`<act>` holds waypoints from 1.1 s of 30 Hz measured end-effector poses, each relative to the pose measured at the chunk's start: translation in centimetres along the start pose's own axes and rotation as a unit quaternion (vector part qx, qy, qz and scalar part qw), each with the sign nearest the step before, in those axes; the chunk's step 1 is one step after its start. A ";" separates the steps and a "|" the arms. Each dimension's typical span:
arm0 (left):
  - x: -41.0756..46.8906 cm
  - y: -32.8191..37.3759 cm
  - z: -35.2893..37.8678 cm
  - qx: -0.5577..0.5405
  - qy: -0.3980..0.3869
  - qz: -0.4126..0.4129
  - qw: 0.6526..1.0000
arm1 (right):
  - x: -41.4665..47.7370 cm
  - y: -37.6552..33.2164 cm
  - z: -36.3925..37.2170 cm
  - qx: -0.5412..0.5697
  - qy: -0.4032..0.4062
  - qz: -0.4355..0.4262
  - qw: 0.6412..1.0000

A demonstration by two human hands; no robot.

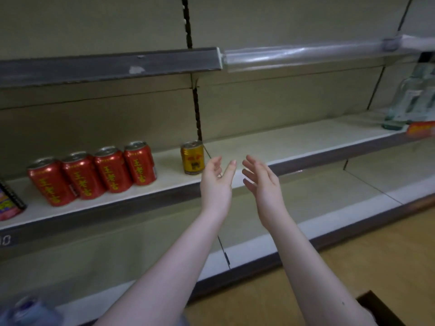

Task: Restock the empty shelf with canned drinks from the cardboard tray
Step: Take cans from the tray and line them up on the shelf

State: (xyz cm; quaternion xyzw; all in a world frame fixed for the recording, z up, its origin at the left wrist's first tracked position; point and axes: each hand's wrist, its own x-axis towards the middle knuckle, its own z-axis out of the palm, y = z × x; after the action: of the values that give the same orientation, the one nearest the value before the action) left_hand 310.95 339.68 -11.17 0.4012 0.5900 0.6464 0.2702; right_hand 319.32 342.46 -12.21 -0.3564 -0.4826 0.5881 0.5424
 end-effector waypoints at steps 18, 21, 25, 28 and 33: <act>-21.8 -6.0 21.4 -0.024 -0.240 -0.097 0.966 | -14.2 3.7 -29.3 0.011 0.211 0.030 0.977; -24.7 -7.7 23.4 -0.005 -0.264 -0.116 0.958 | -16.2 4.8 -32.8 0.022 0.245 0.047 0.968; -26.2 -8.5 24.5 0.019 -0.288 -0.114 0.951 | -17.7 6.0 -36.1 0.021 0.290 0.060 0.955; -25.6 -8.6 24.7 0.034 -0.288 -0.085 0.953 | -18.2 6.7 -37.3 0.018 0.312 0.063 0.948; -26.5 -12.3 26.5 0.031 -0.327 -0.110 0.938 | -19.0 9.7 -39.1 0.038 0.360 0.062 0.930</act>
State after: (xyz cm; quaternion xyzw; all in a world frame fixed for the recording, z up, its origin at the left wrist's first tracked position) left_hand 345.75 334.27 -29.04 0.5310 0.5293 0.4273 0.5052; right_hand 356.30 331.45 -34.39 -0.5525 -0.2097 0.4707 0.6551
